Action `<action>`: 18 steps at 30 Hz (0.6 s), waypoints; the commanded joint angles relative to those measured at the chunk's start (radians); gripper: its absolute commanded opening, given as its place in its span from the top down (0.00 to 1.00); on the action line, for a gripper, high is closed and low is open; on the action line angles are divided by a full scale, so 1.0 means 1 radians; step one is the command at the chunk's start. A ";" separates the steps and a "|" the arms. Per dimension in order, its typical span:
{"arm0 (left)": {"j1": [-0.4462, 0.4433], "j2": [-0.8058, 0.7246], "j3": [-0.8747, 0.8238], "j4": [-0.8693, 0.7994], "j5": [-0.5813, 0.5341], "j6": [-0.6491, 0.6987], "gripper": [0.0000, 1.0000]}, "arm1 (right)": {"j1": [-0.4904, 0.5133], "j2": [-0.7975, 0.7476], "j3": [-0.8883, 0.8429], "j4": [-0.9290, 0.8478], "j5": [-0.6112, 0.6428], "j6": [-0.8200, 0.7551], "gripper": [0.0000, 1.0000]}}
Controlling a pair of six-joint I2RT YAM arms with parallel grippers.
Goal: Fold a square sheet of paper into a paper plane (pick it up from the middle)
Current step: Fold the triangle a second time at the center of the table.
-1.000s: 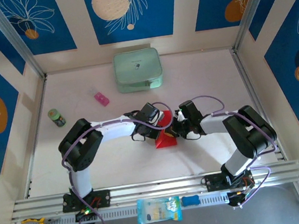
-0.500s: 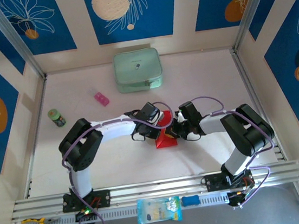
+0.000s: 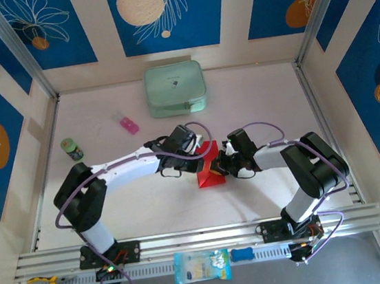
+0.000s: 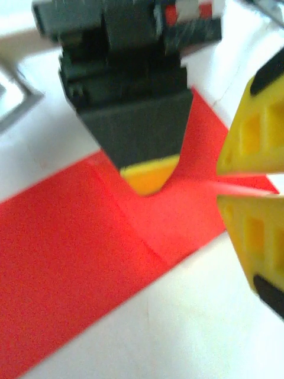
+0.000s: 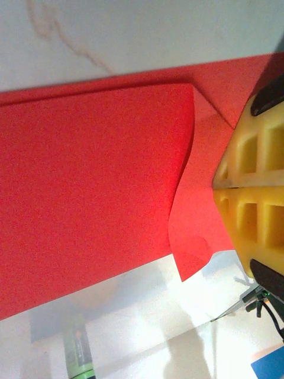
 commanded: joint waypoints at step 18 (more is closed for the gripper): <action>0.004 0.189 -0.032 0.154 0.324 -0.104 0.95 | -0.013 -0.005 -0.025 -0.129 0.049 -0.014 1.00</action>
